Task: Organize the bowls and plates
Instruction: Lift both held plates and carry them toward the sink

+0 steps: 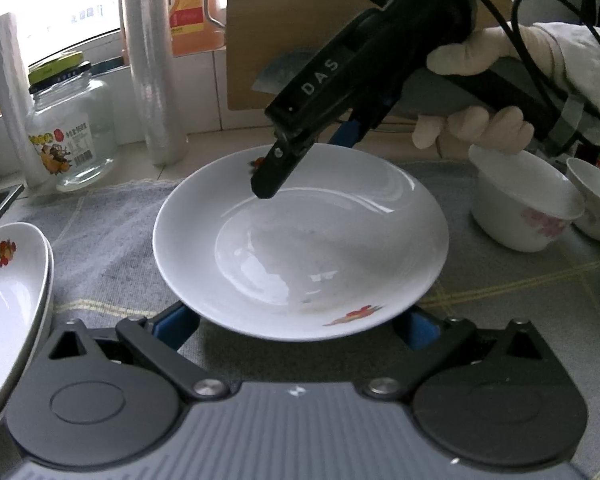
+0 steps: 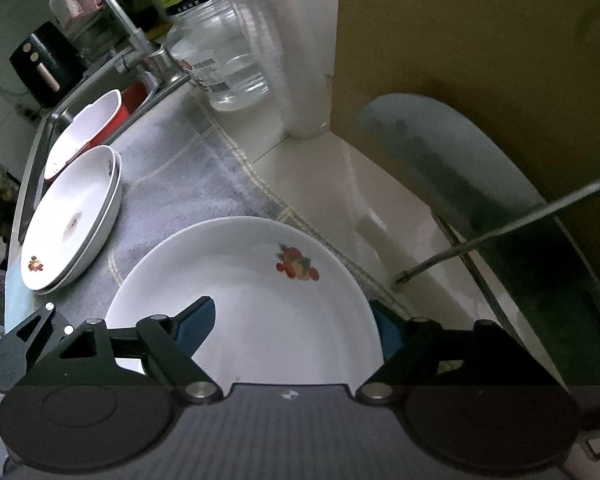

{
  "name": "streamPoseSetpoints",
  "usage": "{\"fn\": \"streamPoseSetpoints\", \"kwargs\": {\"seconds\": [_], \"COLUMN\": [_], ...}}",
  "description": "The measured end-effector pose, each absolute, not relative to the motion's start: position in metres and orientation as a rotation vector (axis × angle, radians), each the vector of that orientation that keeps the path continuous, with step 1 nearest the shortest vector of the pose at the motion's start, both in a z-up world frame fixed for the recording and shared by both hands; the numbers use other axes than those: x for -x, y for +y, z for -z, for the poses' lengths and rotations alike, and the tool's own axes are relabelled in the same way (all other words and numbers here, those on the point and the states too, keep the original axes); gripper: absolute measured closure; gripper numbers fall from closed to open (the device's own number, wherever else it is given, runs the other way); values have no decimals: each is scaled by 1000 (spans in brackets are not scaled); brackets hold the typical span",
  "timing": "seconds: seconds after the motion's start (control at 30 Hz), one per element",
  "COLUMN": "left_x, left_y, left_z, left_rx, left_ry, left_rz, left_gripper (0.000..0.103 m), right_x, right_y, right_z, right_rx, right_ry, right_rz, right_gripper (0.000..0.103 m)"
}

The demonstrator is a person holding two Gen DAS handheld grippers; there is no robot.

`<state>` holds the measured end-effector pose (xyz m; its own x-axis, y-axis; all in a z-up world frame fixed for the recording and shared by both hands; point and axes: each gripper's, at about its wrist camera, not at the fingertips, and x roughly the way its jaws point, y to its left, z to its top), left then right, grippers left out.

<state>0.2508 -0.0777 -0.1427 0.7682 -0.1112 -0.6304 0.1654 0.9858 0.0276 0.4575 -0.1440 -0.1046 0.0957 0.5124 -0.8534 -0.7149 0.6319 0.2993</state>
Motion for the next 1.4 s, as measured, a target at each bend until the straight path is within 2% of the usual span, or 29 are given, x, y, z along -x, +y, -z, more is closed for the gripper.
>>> {"fn": "streamPoseSetpoints", "kwargs": {"seconds": [1.4], "left_x": [-241], "left_y": [-53], "left_z": [145], "left_rx": [-162], "left_ry": [694], "left_rz": [255], "left_gripper": [2], "right_x": [-431], "right_y": [-142], "right_z": [103], "right_rx": [196], "right_ry": [1188], "right_rz": [-1010], "right_gripper": [17]}}
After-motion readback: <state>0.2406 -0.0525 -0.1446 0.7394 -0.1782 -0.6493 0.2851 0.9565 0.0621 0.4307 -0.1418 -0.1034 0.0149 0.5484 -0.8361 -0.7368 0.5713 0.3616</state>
